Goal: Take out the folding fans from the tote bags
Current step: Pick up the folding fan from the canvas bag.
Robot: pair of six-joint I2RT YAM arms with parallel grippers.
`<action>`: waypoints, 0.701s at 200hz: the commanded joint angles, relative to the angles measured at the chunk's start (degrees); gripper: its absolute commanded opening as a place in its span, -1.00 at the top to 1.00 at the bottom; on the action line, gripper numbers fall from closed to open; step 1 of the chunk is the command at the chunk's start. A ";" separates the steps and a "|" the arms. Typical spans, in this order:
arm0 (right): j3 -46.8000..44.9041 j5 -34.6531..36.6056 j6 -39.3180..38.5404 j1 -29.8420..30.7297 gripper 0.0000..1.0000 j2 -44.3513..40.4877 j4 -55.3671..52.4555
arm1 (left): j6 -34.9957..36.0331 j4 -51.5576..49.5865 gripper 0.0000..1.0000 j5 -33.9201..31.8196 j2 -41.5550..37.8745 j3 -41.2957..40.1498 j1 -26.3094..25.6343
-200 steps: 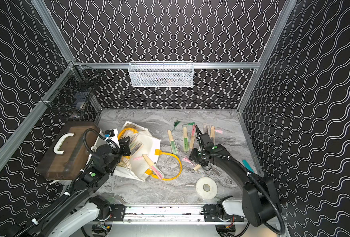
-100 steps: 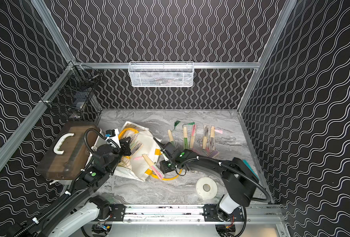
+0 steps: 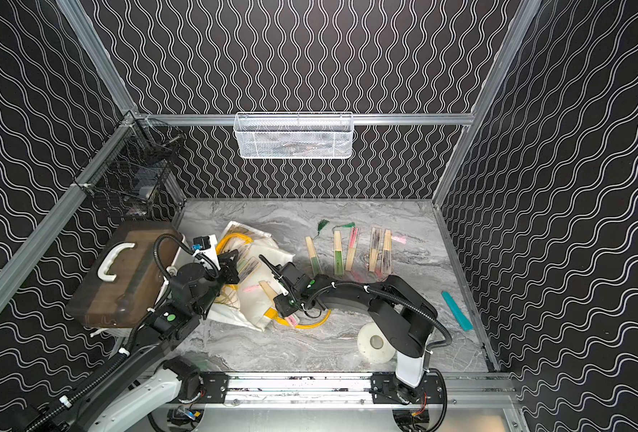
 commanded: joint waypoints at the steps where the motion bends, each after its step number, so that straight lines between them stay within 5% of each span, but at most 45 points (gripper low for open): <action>1: 2.12 -1.63 -0.64 0.02 -0.24 1.36 1.12 | -0.48 2.58 1.00 -0.69 -0.18 0.06 0.03; 140: 1.64 4.46 -0.24 2.40 0.07 5.38 -4.12 | -0.40 2.54 1.00 -0.95 -0.27 0.26 0.02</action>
